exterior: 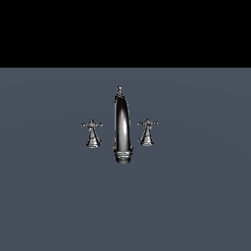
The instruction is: Turn on the faucet by rotating a designated handle.
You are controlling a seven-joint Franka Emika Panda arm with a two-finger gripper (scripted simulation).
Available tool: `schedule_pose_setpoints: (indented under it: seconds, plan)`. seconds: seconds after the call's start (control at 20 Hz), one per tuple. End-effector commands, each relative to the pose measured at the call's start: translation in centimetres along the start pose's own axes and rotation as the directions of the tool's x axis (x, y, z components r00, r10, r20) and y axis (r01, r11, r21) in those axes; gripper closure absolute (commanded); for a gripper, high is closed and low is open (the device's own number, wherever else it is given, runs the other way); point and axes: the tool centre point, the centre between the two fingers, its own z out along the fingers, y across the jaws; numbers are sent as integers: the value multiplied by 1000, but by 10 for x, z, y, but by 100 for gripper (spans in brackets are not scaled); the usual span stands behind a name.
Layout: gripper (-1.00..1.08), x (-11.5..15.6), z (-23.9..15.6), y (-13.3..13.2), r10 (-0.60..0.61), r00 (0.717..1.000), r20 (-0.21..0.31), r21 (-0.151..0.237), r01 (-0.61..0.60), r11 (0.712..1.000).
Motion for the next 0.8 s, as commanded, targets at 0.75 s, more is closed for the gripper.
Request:
schedule_pose_setpoints:
  seconds: [0.75]
  plan:
    - [76,89,206,83,340,918,205,26,-353,935]
